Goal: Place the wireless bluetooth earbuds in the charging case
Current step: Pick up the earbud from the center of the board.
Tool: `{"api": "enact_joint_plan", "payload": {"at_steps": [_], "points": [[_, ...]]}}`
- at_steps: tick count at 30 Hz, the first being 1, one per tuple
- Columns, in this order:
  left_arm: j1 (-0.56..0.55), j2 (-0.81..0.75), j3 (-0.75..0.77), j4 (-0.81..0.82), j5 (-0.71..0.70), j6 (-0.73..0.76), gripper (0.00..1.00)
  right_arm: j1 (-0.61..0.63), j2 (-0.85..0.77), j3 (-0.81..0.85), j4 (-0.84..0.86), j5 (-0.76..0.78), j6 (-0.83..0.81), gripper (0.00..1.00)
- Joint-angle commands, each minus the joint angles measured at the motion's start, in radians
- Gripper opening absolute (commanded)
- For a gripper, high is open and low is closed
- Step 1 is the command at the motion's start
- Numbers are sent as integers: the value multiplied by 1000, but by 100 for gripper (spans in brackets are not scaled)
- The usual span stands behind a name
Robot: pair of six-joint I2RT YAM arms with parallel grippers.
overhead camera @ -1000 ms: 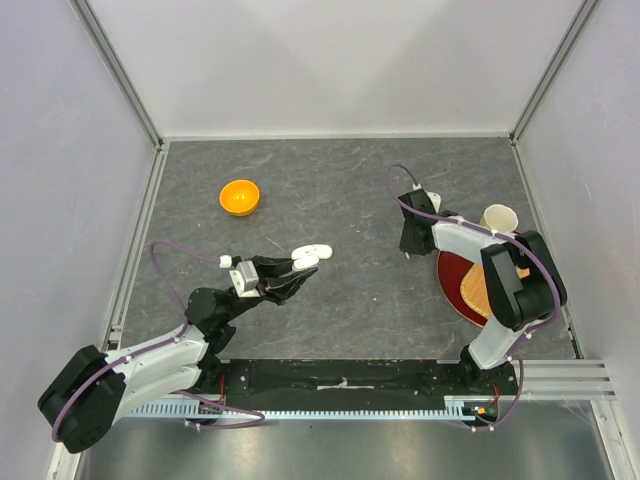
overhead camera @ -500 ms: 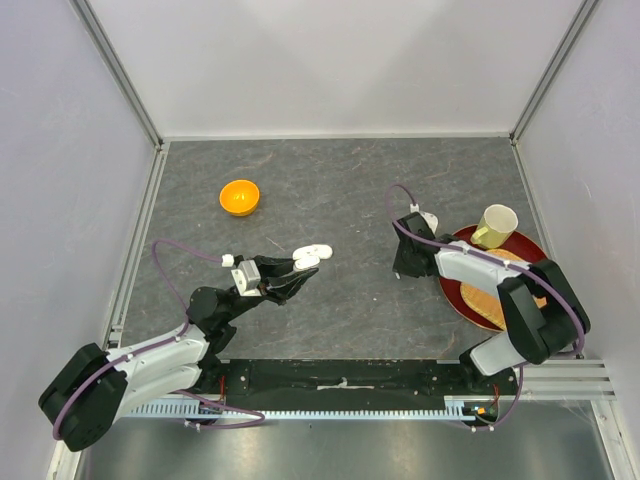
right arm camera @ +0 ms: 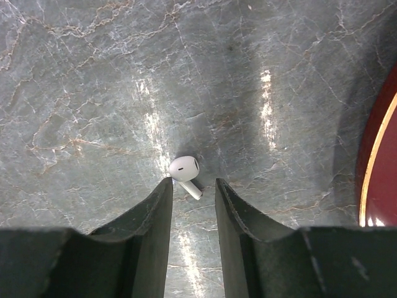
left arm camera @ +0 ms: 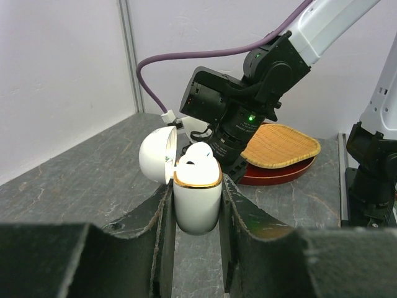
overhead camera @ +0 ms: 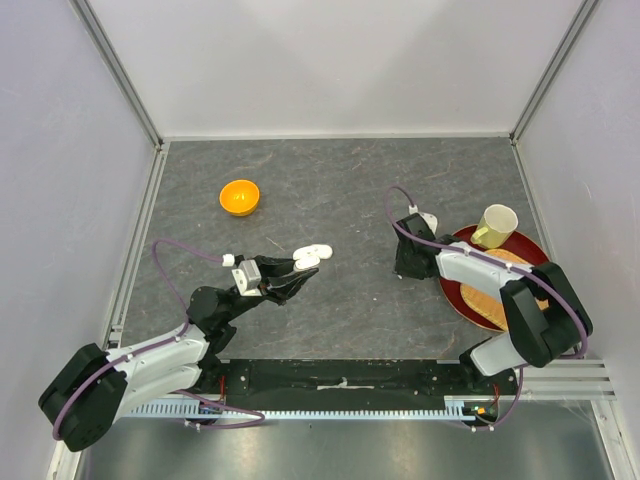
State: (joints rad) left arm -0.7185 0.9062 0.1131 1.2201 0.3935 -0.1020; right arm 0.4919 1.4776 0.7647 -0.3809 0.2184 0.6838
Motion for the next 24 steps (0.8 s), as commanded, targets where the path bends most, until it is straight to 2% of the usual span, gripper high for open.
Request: {"api": "enact_joint_plan", "payload": {"at_steps": [1,9,24], "points": [[2,-18,30,15,-25,39,2,8,18,44,-10,-4,-64,41],[2,-15,28,13,-30,39,2,13,29,93,-15,-44,-188,47],[2,-18,23,10,-38,42,2,14,130,147,-61,-10,-274,47]]}}
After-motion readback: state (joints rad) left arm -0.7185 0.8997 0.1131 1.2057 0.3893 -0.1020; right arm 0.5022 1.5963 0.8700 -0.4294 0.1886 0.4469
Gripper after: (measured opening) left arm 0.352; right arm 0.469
